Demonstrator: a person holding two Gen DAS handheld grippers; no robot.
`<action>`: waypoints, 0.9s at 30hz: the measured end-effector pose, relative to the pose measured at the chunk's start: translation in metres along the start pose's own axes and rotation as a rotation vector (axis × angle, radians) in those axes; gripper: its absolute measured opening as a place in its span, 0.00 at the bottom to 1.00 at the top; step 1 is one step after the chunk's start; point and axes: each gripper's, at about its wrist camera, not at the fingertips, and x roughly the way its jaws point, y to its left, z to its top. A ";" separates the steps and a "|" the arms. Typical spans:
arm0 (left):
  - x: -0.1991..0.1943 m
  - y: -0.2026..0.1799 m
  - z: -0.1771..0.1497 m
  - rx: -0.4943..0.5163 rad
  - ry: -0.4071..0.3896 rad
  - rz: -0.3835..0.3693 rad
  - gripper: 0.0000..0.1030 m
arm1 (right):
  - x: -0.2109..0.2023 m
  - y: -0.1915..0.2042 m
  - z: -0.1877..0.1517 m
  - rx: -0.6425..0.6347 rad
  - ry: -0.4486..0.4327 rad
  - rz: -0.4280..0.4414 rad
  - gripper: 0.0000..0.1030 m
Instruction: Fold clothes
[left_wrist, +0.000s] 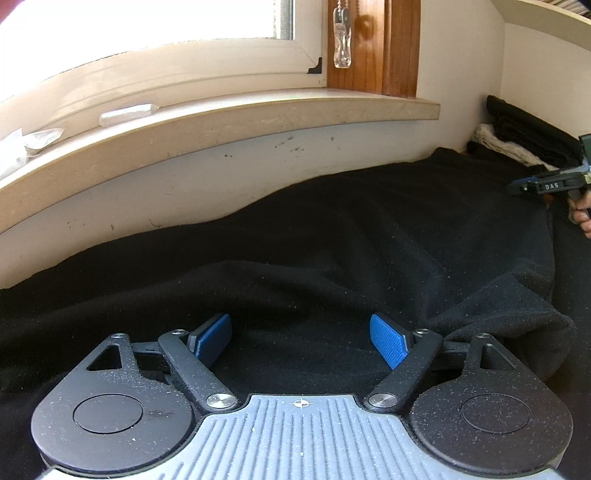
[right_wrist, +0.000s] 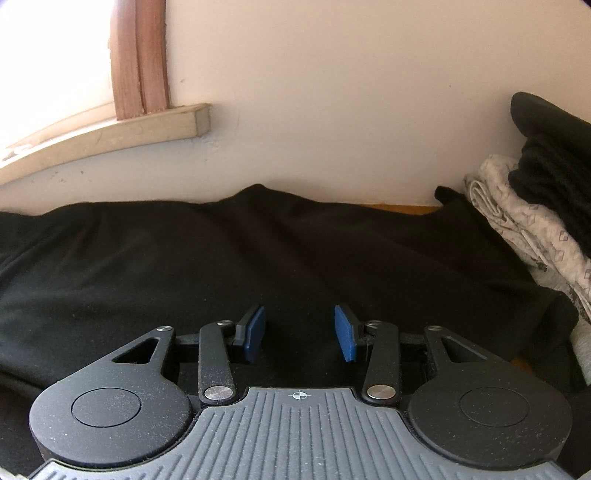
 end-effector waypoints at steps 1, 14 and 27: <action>0.000 0.000 0.000 0.000 0.000 0.000 0.82 | 0.000 0.000 0.000 -0.001 0.000 -0.001 0.40; -0.001 0.001 -0.001 0.002 -0.006 0.000 0.82 | -0.002 0.002 0.003 -0.008 0.001 -0.010 0.43; -0.012 0.001 -0.003 -0.020 -0.018 -0.005 0.72 | -0.009 0.015 0.003 -0.009 -0.007 -0.064 0.48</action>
